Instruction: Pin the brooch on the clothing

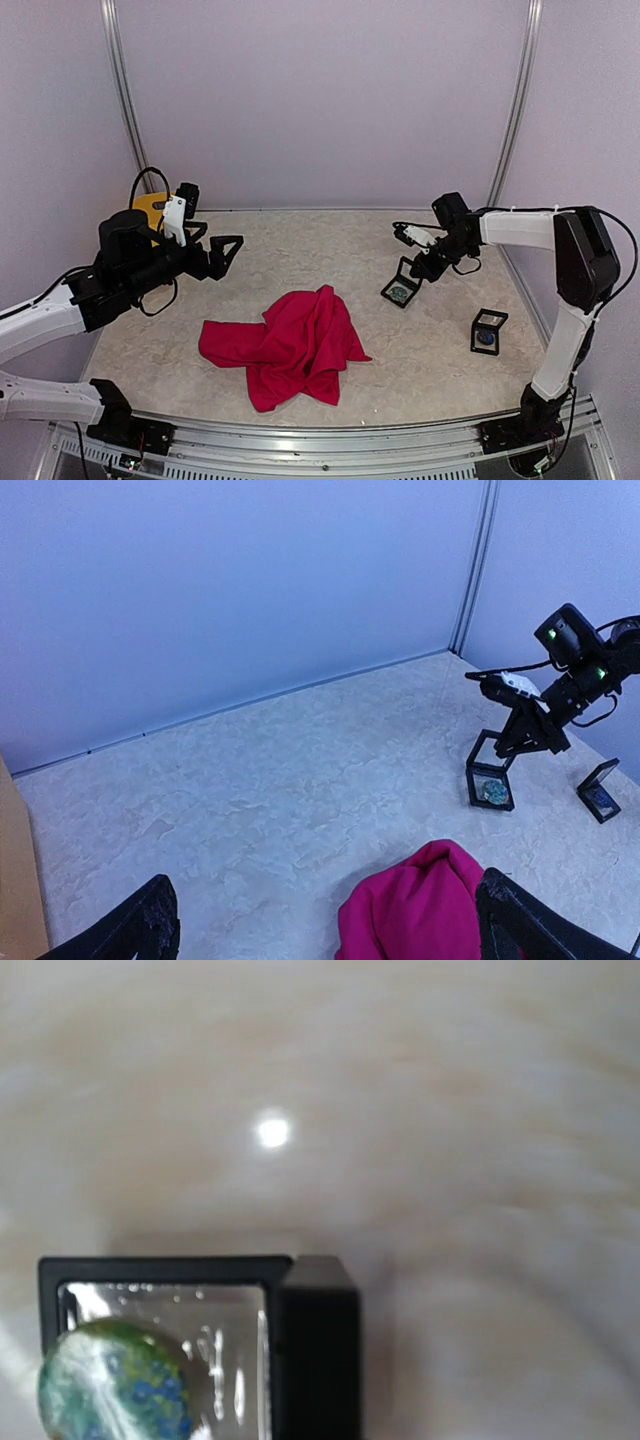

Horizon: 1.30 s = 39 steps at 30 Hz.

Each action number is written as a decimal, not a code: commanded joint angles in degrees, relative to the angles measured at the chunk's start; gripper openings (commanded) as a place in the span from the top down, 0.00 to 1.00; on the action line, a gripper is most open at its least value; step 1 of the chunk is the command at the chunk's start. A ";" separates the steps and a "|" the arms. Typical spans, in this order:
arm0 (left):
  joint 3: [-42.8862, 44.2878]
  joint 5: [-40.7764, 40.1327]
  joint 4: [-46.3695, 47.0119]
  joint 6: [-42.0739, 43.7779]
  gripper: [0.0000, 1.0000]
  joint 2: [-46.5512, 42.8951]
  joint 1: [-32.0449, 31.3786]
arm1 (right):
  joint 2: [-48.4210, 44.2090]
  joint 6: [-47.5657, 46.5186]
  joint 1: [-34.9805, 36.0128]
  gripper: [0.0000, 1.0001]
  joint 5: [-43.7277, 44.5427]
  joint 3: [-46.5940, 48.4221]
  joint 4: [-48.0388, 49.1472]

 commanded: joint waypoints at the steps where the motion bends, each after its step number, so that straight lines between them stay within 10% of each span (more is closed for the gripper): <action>1: 0.23 -1.42 -2.42 -3.06 0.02 1.73 -0.15 | 3.40 6.91 -5.73 1.00 4.27 4.91 -0.27; 31: 2.00 -1.30 -4.42 -0.54 0.01 10.06 -0.15 | 30.73 17.80 -22.85 1.00 11.94 45.14 -13.40; 39: 2.93 -0.88 -4.86 -0.41 0.01 9.85 -0.24 | 24.85 15.70 -23.20 0.41 7.32 45.86 -14.91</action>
